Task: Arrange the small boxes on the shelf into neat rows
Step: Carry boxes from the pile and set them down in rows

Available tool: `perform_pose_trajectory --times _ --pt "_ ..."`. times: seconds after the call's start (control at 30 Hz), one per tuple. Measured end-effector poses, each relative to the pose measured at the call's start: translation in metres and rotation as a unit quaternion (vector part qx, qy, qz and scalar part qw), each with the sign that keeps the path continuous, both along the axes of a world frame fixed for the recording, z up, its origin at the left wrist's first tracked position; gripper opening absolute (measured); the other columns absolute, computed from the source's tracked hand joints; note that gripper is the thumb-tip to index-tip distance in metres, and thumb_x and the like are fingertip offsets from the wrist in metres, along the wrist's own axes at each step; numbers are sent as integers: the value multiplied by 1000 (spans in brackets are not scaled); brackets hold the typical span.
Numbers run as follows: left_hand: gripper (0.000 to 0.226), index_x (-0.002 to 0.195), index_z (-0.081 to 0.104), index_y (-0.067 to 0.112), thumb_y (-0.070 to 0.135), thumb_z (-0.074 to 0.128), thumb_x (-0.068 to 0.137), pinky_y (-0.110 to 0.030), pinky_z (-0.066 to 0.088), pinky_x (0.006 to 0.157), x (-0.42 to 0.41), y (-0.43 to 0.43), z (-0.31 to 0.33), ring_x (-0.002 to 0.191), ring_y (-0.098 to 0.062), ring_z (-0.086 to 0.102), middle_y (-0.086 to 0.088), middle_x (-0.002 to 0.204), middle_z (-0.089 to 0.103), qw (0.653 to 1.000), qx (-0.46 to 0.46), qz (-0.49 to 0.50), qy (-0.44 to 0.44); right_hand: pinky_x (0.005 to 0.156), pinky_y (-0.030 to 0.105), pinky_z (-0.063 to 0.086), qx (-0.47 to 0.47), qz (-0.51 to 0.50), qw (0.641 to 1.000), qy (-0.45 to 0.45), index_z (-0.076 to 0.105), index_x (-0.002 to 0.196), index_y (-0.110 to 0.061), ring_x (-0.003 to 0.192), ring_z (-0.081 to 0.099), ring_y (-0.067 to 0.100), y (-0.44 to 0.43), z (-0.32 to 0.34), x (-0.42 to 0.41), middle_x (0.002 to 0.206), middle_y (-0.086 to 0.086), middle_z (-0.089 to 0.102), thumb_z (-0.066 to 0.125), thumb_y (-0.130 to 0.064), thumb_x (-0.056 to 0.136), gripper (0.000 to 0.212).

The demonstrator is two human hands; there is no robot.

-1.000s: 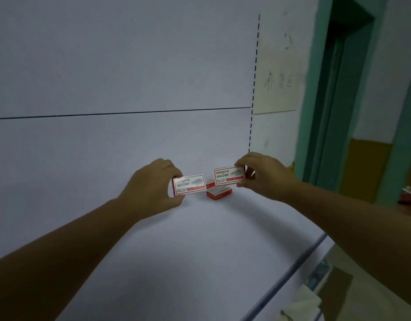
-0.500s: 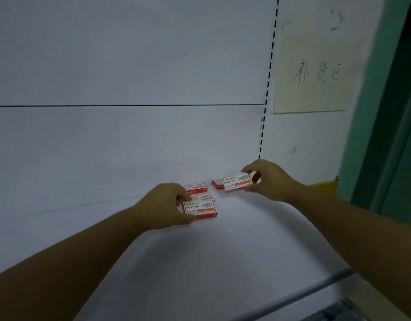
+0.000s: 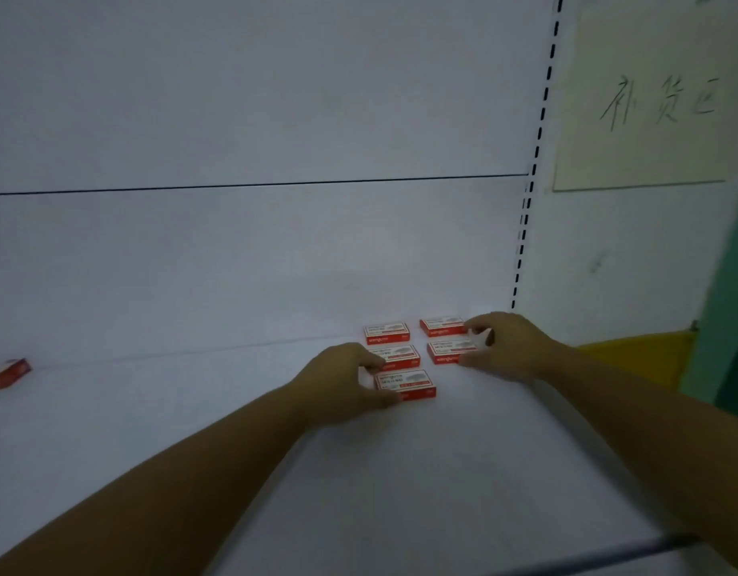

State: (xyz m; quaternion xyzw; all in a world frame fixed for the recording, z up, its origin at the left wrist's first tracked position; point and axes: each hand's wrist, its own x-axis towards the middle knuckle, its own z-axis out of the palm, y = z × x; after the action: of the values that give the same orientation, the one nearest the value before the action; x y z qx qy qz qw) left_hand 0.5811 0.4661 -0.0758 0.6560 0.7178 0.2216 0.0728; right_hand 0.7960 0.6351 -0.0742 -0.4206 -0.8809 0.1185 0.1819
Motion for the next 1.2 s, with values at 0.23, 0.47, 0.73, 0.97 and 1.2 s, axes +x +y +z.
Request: perform_pose_trajectory --times 0.23,0.47,0.73,0.97,1.2 --pt "63 138 34 27 61 40 85 -32 34 100 -91 -84 40 123 -17 41 2 139 43 981 -13 59 186 95 30 37 163 123 978 -52 54 124 -23 115 44 15 -85 51 -85 129 -1 51 52 -55 83 52" --pt "72 145 15 26 66 28 86 -39 9 115 -224 -264 54 143 -15 2 2 156 8 938 -136 185 258 114 32 8 147 292 932 -154 20 146 -28 144 1 13 -237 53 -250 158 -2 4 47 -61 84 75" --pt "70 144 22 28 66 29 86 -39 13 114 -322 -449 47 142 -18 12 1 155 14 916 -142 318 199 115 34 13 179 394 889 -149 20 146 -26 144 5 16 -382 42 -389 158 0 6 46 -54 89 69" --pt "65 142 25 31 64 32 87 -36 18 112 -382 -522 26 140 -16 18 2 154 17 900 -139 389 142 115 38 13 154 418 880 -163 22 145 -29 143 11 17 -437 30 -471 157 -2 12 45 -56 88 67" --pt "53 136 37 34 53 44 88 -30 30 104 -432 -522 25 128 -11 37 8 145 39 916 -47 377 125 104 37 33 165 392 900 -93 32 140 -23 129 37 21 -437 21 -551 145 2 37 44 -53 89 61"
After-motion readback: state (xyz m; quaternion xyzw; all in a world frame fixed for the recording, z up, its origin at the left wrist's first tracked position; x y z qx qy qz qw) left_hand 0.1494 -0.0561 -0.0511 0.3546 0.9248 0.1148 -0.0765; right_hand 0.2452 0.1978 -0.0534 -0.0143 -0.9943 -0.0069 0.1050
